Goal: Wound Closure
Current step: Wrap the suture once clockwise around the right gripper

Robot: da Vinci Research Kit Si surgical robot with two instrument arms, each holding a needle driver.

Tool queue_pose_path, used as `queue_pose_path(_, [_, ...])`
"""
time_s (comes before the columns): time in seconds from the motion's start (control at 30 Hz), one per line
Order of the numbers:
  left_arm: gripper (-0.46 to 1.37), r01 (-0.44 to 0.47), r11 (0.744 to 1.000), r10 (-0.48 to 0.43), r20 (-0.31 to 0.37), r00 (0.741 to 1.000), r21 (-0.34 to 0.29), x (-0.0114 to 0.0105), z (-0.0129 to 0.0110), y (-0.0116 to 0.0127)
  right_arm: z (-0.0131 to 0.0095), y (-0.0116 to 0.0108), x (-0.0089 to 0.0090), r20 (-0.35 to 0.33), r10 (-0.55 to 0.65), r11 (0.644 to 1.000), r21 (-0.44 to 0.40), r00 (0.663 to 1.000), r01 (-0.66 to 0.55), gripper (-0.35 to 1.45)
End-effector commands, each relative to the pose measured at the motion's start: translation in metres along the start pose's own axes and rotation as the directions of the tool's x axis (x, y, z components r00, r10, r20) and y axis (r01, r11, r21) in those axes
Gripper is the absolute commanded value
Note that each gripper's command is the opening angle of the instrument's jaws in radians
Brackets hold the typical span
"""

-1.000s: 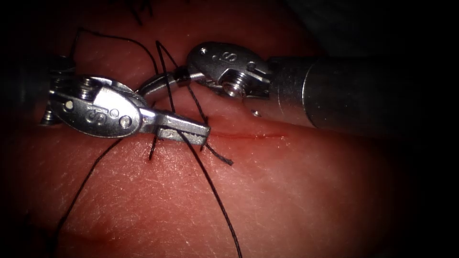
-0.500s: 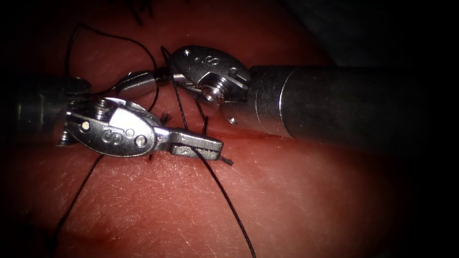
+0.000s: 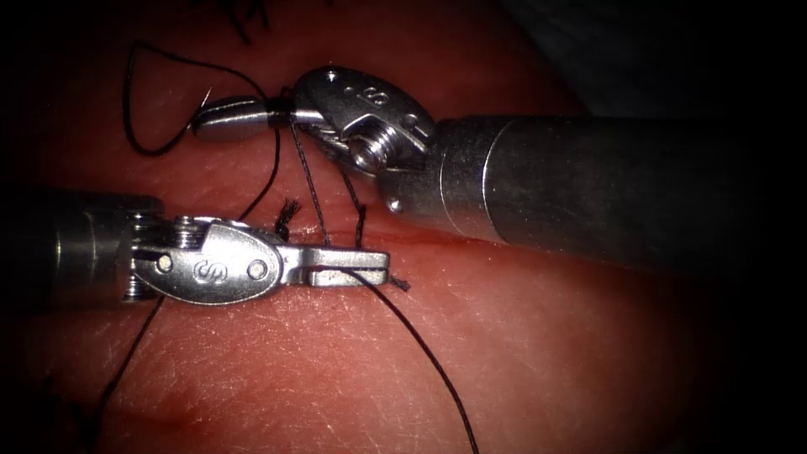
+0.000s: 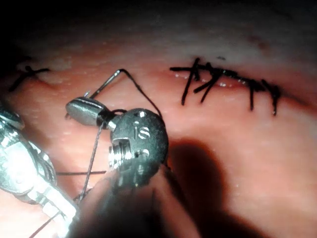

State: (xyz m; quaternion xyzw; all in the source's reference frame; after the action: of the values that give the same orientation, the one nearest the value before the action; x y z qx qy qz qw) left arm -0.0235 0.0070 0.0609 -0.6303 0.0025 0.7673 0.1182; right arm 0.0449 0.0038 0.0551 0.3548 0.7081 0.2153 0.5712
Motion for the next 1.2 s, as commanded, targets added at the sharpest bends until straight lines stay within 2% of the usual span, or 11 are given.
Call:
queue_pose_path(0.03, [-0.35,0.006,1.0,-0.006,-0.009,1.0,-0.011,0.0,0.0,-0.0001,0.0,-0.0003,0.0,-0.002,0.001,1.0,0.02,1.0,-0.001,-0.35])
queue_pose_path(0.1, [-0.35,0.007,1.0,-0.007,-0.016,1.0,-0.015,-0.0001,-0.0001,-0.0002,0.0001,-0.0007,0.0002,-0.009,0.005,0.999,0.05,1.0,-0.004,-0.35])
queue_pose_path(0.13, [-0.35,0.006,1.0,-0.007,-0.018,1.0,-0.018,-0.0001,-0.0001,-0.0002,0.0001,-0.0009,0.0002,-0.01,0.006,0.998,0.057,1.0,-0.005,-0.26])
queue_pose_path(0.2, [-0.35,0.006,1.0,-0.006,-0.025,1.0,-0.026,-0.0003,-0.0001,-0.0004,0.0002,-0.0012,0.0005,-0.014,0.011,0.997,0.077,1.0,-0.009,0.75])
queue_pose_path(0.23, [-0.35,0.005,1.0,-0.006,-0.029,1.0,-0.031,-0.0003,-0.0001,-0.0004,0.0003,-0.0013,0.0007,-0.015,0.012,0.997,0.082,1.0,-0.01,0.99])
queue_pose_path(0.27, [-0.35,0.005,0.999,-0.006,-0.033,0.999,-0.036,-0.0004,0.0,-0.0005,0.0003,-0.0015,0.0009,-0.015,0.013,0.997,0.082,1.0,-0.012,1.15])
queue_pose_path(0.3, [-0.35,0.004,0.999,-0.006,-0.036,0.999,-0.04,-0.0005,-0.0001,-0.0006,0.0003,-0.0016,0.001,-0.015,0.02,0.996,0.083,1.0,-0.019,1.2])
queue_pose_path(0.53, [-0.35,0.012,0.998,-0.015,-0.05,0.999,-0.064,-0.0011,-0.0016,-0.0016,-0.0002,-0.0023,0.0022,-0.018,-0.01,0.996,0.087,1.0,0.011,1.25])
queue_pose_path(0.83, [-0.35,0.022,0.995,-0.028,-0.063,0.998,-0.094,-0.0028,-0.0043,-0.0033,-0.0026,-0.003,0.0036,-0.022,-0.043,0.993,0.108,0.999,0.045,1.25])
queue_pose_path(0.97, [-0.35,0.025,0.992,-0.035,-0.083,0.996,-0.122,-0.0031,-0.0045,-0.0036,-0.0036,-0.0031,0.0037,0.007,-0.072,0.989,0.127,0.997,0.071,1.24])
queue_pose_path(1.2, [-0.35,0.042,0.982,-0.076,-0.177,0.981,-0.184,-0.0019,-0.0043,-0.0048,-0.0044,-0.0036,0.0033,0.079,-0.153,0.966,0.22,0.985,0.132,1.11])
